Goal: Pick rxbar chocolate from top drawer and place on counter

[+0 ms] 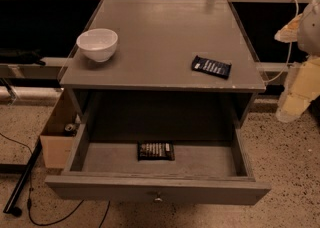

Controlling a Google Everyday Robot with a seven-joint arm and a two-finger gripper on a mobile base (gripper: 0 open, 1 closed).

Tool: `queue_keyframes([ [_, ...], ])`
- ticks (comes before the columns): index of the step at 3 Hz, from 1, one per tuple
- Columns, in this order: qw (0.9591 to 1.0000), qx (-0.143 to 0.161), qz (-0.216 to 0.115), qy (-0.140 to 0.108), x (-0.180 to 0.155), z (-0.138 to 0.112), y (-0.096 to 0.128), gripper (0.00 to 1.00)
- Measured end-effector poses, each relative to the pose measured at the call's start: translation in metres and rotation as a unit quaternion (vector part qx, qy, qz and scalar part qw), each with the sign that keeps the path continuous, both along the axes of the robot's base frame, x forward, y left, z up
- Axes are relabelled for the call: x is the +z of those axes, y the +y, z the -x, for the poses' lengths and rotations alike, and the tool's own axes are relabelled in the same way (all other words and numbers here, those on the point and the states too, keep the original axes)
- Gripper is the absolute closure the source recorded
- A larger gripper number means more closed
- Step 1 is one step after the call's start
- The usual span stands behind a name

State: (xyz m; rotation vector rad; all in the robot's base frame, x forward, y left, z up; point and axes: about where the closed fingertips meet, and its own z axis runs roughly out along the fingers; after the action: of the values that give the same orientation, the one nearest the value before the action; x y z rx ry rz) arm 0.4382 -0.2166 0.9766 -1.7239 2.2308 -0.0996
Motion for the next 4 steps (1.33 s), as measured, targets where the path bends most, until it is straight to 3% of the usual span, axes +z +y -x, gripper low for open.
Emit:
queue_keyframes([
  [1, 1.0, 0.0, 0.0, 0.0, 0.0, 0.0, 0.0, 0.0],
  [2, 0.9991, -0.003, -0.041, -0.006, -0.017, 0.008, 0.007, 0.0],
  [3, 0.9936, -0.001, -0.113, -0.004, -0.063, 0.025, 0.018, 0.0],
  [4, 0.9796, 0.0, -0.201, 0.001, -0.124, 0.035, 0.041, 0.0],
])
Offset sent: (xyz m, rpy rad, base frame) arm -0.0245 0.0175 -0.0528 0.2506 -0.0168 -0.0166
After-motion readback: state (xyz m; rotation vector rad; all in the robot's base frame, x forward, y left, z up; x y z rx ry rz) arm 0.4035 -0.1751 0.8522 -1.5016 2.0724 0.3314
